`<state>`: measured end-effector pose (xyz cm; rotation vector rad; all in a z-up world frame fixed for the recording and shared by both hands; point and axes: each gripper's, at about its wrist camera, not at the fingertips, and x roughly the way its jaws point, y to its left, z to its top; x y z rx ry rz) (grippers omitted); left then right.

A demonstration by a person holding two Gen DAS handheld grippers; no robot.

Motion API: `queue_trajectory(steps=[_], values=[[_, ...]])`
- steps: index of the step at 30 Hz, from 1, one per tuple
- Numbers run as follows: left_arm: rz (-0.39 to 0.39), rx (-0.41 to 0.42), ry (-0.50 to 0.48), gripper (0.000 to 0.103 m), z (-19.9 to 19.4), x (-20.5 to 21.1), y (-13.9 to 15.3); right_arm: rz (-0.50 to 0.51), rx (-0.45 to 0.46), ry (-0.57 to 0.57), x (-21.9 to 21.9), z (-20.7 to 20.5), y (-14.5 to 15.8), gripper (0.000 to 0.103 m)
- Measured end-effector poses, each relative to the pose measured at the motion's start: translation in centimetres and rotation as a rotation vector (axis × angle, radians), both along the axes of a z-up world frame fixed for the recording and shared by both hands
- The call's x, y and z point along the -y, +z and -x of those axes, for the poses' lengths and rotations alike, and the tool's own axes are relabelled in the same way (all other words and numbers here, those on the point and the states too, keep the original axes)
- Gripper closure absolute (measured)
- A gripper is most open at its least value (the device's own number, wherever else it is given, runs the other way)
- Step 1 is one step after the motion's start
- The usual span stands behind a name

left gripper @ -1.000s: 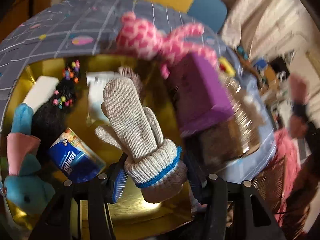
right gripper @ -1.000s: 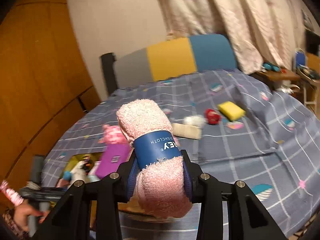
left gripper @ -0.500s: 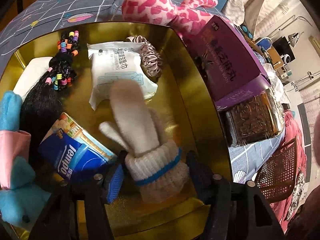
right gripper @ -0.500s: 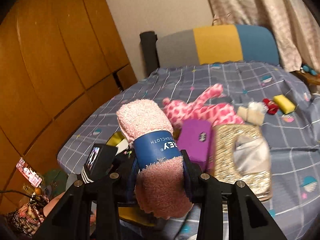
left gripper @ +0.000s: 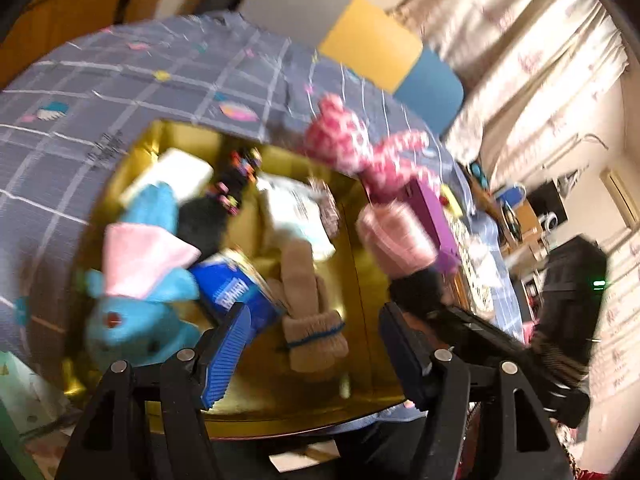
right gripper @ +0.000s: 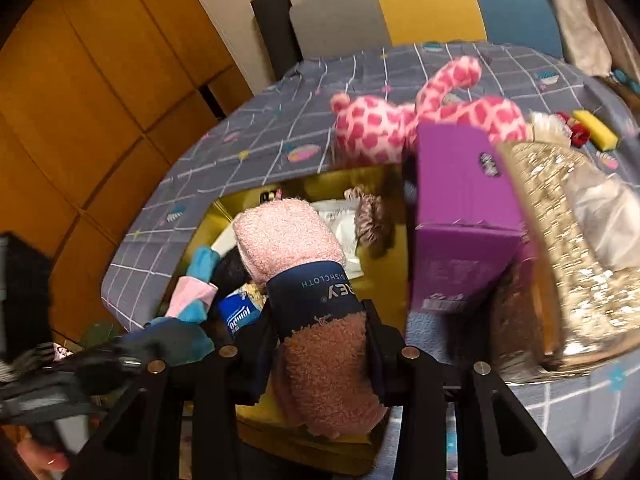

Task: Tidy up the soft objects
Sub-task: 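Lower the pink towel into the gold tin and open the right gripper, then move both grippers back to the pile toward the beige roll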

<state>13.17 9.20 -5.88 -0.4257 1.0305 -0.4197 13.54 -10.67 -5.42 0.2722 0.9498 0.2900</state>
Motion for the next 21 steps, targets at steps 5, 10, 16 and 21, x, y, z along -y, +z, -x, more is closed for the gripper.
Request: queue_trajectory(steps=[5,10,16,21], values=[[-0.01,0.048,0.052,0.036,0.5,-1.9,0.7,0.072,-0.001,-0.017,-1.6,-1.0,-0.7,0.06],[0.014,0.048,0.091,0.036,1.4,-3.0,0.7,0.165,0.022,-0.04,-2.8,-1.7,-1.0,0.049],[0.02,0.027,0.109,0.036,1.1,-3.4,-0.1,0.155,0.094,-0.002,-3.0,-0.4,0.6,0.042],[0.044,0.013,0.104,0.036,0.9,-2.9,-0.6,0.116,0.158,0.01,-1.8,1.0,2.7,0.042]])
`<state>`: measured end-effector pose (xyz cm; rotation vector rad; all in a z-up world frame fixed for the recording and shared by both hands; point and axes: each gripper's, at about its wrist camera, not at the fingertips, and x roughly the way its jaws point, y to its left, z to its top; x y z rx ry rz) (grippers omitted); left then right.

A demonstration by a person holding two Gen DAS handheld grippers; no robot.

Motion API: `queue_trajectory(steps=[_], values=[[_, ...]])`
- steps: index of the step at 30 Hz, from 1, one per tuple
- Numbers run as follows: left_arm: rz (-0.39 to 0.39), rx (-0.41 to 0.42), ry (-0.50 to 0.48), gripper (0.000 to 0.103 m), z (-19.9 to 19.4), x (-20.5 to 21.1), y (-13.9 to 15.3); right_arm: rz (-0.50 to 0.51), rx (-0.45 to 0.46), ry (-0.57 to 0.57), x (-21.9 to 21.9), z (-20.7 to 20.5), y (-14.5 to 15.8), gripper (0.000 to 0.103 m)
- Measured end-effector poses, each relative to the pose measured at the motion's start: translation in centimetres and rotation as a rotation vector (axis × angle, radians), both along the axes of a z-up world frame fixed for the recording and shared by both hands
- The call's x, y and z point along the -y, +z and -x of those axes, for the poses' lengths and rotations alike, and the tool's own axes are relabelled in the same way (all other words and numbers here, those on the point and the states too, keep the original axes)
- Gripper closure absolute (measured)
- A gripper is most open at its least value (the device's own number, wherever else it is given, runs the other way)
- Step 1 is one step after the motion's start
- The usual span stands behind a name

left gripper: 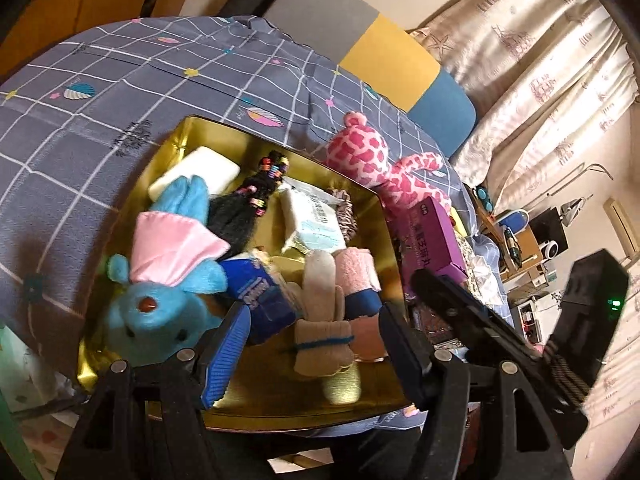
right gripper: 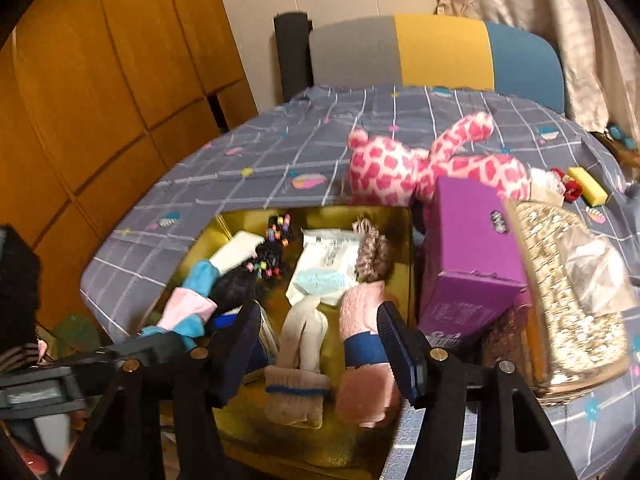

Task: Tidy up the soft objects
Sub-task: 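Move both grippers back to the pile toward the beige roll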

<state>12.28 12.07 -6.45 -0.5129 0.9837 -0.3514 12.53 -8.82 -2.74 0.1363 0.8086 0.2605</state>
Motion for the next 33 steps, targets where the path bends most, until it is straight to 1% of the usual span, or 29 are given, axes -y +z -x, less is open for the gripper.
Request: queue_trajectory(steps=[2,6,10,14,19,24,27,31,33], values=[[0.007,0.001,-0.014,0.036,-0.1,0.6,0.0,-0.011,0.028,-0.008,0.9,0.5,0.9,0.041],[0.016,0.006,-0.034,0.036,-0.4,1.9,0.2,-0.047,0.103,-0.04,4.1,1.4,3.5,0.04],[0.025,0.029,-0.057,0.036,-0.9,3.5,1.1,-0.053,0.183,-0.108,8.1,2.1,5.7,0.037],[0.029,0.042,-0.101,0.036,-1.8,5.9,2.2,-0.043,0.206,-0.192,12.6,2.1,6.5,0.036],[0.025,0.058,-0.155,0.036,-3.0,9.2,3.6,-0.043,0.17,-0.314,18.9,1.9,5.6,0.036],[0.056,0.046,-0.21,0.036,-4.6,13.0,5.3,-0.017,0.126,-0.4,23.9,1.8,3.9,0.036],[0.089,0.023,-0.244,0.036,-5.9,15.6,6.5,-0.013,0.1,-0.418,26.2,1.6,2.8,0.036],[0.132,-0.011,-0.295,0.035,-7.9,19.8,8.3,0.041,0.098,-0.413,28.7,1.5,2.0,0.036],[0.164,-0.048,-0.311,0.035,-9.4,22.5,9.0,0.068,0.103,-0.407,29.8,1.1,1.7,0.036]])
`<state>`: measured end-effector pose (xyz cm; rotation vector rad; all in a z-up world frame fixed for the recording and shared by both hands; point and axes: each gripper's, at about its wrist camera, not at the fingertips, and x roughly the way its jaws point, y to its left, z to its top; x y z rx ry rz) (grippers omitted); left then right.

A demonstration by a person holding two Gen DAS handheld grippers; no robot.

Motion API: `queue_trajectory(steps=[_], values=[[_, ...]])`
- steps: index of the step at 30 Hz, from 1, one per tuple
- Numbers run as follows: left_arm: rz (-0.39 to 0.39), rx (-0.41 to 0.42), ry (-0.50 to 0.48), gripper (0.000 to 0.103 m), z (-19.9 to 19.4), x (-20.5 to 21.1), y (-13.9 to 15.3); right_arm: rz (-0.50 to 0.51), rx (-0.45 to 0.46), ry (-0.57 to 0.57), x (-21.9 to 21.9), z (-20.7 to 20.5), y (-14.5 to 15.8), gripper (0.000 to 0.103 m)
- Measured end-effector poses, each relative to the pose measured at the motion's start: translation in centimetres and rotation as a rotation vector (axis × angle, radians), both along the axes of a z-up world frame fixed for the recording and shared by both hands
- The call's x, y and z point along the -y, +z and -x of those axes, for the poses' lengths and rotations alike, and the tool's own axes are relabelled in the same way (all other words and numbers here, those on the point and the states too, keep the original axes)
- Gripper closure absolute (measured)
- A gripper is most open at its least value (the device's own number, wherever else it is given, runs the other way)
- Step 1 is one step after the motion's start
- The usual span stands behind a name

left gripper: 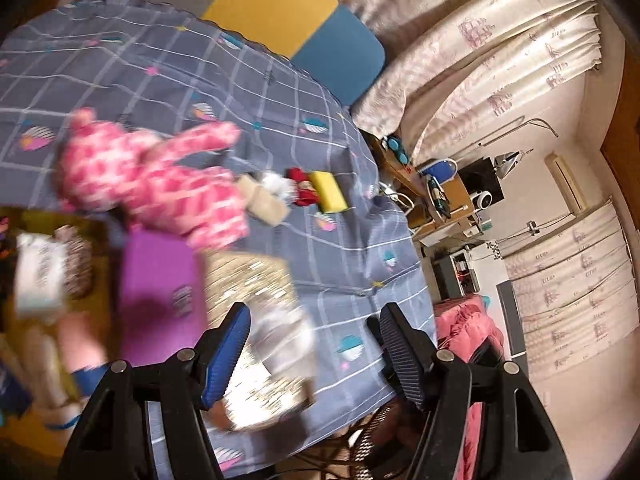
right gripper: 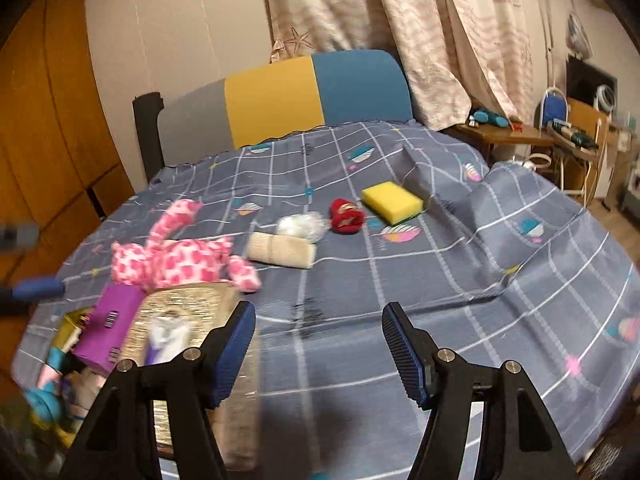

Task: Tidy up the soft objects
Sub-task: 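Move both grippers back to the pile toward the beige roll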

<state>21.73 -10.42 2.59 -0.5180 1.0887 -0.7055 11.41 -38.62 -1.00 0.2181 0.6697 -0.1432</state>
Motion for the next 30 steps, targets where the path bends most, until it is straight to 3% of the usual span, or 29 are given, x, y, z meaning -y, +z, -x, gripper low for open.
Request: queue_trajectory(steps=[6,12,17,23,30], values=[[-0.022,-0.046,-0.024,0.034,-4.5,7.6,0.9,0.093,-0.009,0.015,5.2,-0.5,-1.7,0.036],[-0.026,-0.207,0.073,0.031,-9.8,13.2,-3.0,0.142,-0.057,0.0,10.1,-1.1,-4.0,0.036],[-0.109,-0.298,0.175,0.031,-14.1,16.7,-7.3,0.077,-0.032,-0.035,12.7,-0.9,-5.0,0.036],[-0.232,-0.369,0.241,0.031,-17.1,18.6,-12.1,-0.069,-0.068,-0.045,14.1,-1.6,-5.3,0.036],[-0.28,-0.396,0.351,0.031,-19.6,18.0,-15.7,-0.061,-0.044,-0.038,13.6,-1.4,-4.6,0.036]])
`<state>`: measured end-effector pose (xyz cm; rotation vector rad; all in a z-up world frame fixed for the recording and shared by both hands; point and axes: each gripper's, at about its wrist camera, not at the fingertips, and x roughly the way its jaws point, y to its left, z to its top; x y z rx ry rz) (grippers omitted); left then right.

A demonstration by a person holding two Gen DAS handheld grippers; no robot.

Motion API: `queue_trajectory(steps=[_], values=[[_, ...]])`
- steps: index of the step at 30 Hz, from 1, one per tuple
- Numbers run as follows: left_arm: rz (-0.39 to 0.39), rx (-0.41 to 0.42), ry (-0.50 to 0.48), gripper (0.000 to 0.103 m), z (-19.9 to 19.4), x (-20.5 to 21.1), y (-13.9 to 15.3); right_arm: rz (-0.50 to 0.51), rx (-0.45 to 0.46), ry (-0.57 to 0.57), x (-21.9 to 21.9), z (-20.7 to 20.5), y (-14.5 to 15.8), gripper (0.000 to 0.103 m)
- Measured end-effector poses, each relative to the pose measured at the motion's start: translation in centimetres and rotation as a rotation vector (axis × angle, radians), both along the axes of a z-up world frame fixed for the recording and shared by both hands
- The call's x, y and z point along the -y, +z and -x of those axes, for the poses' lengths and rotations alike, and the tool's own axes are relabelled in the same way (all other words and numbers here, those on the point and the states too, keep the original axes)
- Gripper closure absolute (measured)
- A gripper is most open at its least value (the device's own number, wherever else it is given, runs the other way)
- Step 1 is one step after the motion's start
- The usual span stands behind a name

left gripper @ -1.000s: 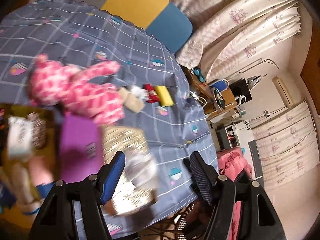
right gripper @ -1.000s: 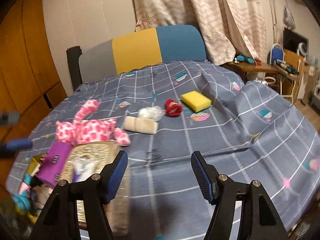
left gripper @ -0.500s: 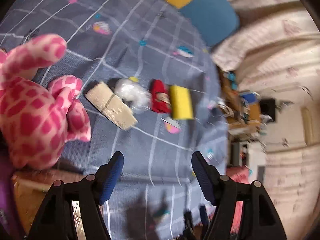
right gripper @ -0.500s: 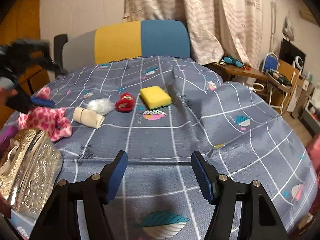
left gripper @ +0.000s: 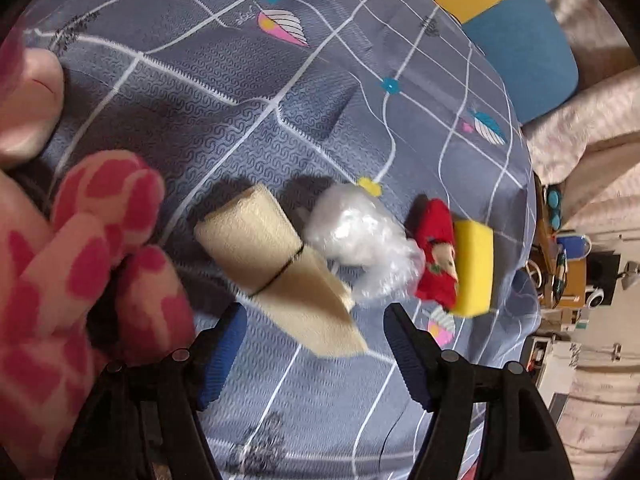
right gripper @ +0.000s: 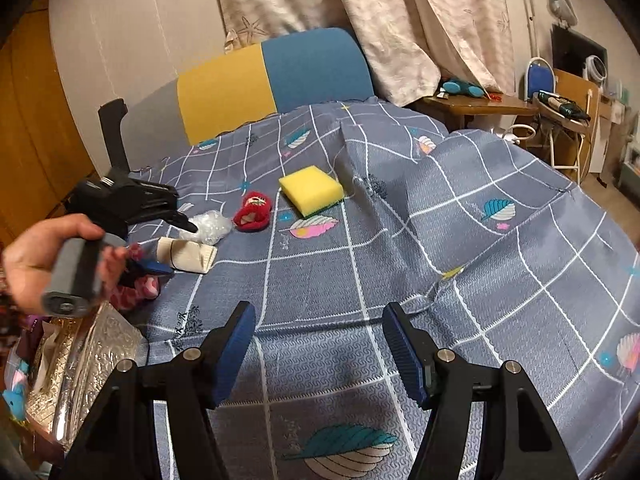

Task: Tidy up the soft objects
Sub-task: 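Move both grippers back to the pile toward the beige roll, then grasp the beige rolled mesh cloth with the left gripper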

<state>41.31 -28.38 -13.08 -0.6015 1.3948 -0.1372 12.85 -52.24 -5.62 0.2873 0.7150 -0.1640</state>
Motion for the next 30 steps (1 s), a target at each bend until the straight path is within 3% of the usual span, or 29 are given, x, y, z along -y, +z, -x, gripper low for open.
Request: queue_trajectory(steps=[2,9,12,14,16,25,30], values=[[0.007,0.002,0.016,0.031,-0.4,-0.1,-0.6,0.003,0.001,0.001,0.0,0.0,0.1,0.036],[-0.079,0.029,-0.03,0.04,-0.6,1.2,-1.4,0.002,0.002,0.002,0.0,-0.1,0.1,0.036],[-0.105,0.045,-0.061,0.061,-0.3,1.4,-1.3,-0.003,-0.005,0.003,0.2,-0.3,-0.1,0.036],[-0.062,0.035,-0.076,0.071,-0.1,1.2,-1.4,0.005,-0.007,0.001,0.2,-0.3,-0.3,0.036],[-0.048,0.038,-0.088,0.093,0.2,1.1,-1.0,0.011,-0.007,0.004,0.2,-0.3,-0.4,0.036],[0.044,0.077,-0.147,0.096,1.4,0.0,2.3,0.041,0.004,0.034,-0.9,-0.6,-1.6,0.036],[0.111,0.096,-0.189,0.096,2.1,-0.6,3.2,-0.013,0.021,0.035,-1.5,-2.0,-2.1,0.036]])
